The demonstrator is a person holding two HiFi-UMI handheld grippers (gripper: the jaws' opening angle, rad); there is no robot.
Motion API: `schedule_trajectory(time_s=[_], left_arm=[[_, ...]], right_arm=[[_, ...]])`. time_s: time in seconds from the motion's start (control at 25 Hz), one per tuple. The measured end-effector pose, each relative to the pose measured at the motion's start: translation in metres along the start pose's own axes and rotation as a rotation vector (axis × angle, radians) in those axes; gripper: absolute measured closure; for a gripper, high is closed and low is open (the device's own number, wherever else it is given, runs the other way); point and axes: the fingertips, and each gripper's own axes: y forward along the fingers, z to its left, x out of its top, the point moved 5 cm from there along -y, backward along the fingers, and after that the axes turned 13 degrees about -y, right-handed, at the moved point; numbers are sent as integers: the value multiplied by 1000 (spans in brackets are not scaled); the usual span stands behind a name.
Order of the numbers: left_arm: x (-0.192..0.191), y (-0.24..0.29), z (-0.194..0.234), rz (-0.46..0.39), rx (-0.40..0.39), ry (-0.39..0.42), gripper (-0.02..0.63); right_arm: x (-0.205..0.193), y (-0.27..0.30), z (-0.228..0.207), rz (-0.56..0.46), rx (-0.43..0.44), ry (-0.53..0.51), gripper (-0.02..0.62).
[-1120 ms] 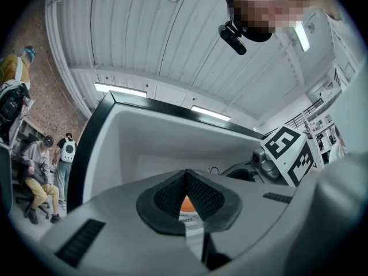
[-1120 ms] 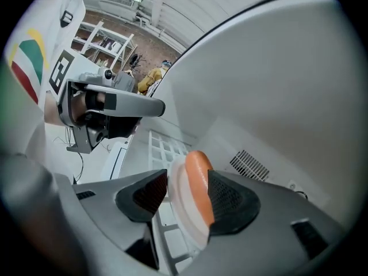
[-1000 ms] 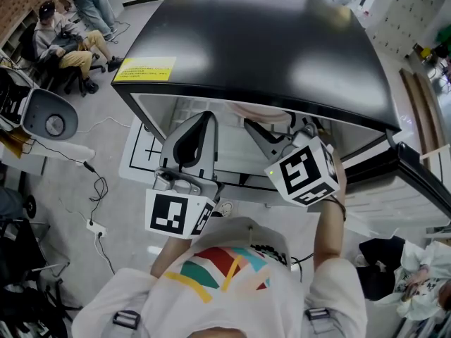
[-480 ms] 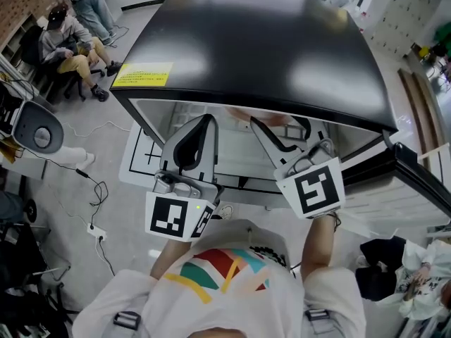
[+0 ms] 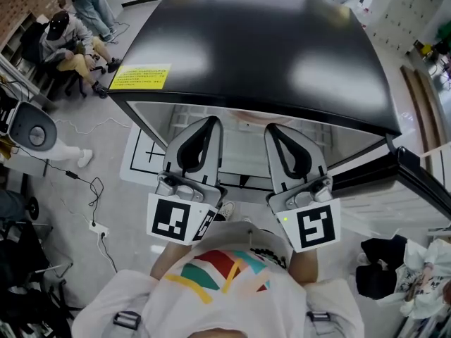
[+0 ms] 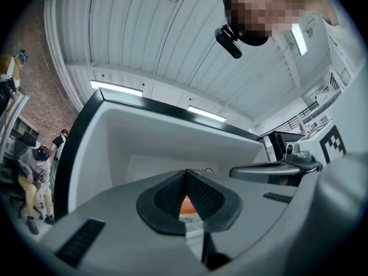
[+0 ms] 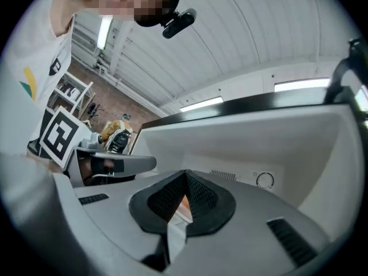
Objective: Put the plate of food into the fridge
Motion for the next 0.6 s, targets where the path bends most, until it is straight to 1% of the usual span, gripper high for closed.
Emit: schedule_trajectory(time_s=[0.08,0.2,0.32,0.4,0.6], left_arm=[[-3,0,-1,5,-4,-2,600],[-7,-1,-2,13,-5,-2,600],[-7,-2,-3,13,0,0,600],[-5,-3,-5,6,-1,3,600],[-4,-3,-9,6,-10,14,600]], right_arm=[[-1,-9,-4,9,-53,35,597],[-7,-20,-12,13,-119,115,597],[-14,-27,-14,26,-143,160,597],[-15,-29,-11,35,-143,146,597],[-16,-32,2,67,-132,70,597]])
